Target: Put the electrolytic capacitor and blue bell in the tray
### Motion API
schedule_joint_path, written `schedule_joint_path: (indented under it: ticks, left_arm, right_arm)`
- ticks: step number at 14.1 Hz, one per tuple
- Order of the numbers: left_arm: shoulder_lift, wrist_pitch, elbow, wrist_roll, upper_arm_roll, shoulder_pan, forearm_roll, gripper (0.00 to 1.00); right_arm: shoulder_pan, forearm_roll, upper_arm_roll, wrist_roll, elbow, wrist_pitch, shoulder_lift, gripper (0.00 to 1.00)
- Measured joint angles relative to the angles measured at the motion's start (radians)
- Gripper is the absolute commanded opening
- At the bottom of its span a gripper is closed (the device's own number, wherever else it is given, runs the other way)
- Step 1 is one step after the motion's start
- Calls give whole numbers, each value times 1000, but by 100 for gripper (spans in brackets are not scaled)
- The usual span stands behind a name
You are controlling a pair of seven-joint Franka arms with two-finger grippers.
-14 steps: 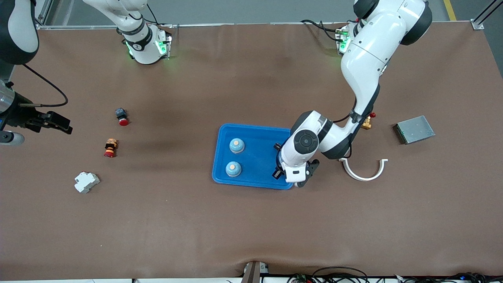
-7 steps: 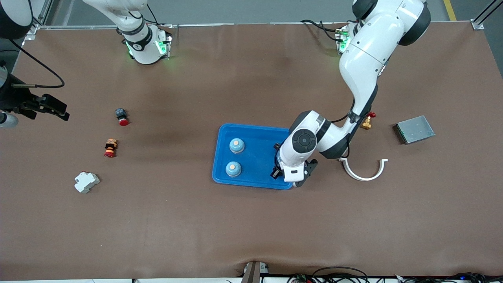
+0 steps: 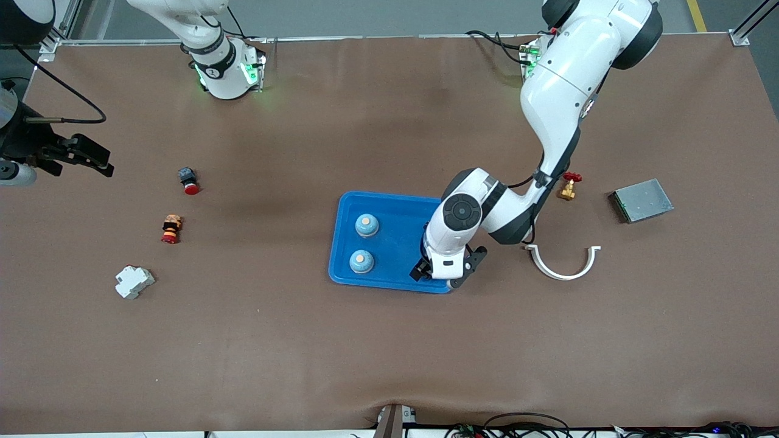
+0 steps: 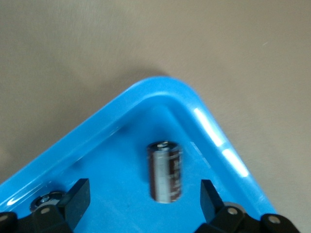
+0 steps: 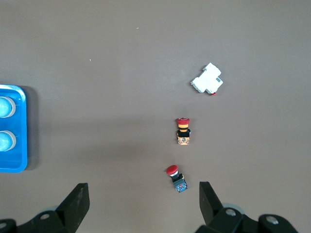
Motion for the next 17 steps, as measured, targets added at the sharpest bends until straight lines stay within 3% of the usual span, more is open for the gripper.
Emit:
schedule_joint_path:
  ticks: [3, 7, 14, 17]
  left_arm:
    - [-57, -133, 13, 137, 8, 22, 9, 100]
    - [-198, -376, 13, 412, -2, 127, -12, 100]
    - [-452, -679, -30, 1003, -5, 417, -103, 100]
    - [-537, -738, -41, 1239, -5, 571, -130, 100]
  right_arm:
    - [0, 0, -10, 0, -1, 0, 0, 100]
    - [0, 0, -14, 0, -1, 0, 0, 100]
    - [0, 18, -25, 0, -1, -9, -1, 100]
    - [29, 38, -65, 0, -1, -9, -2, 100]
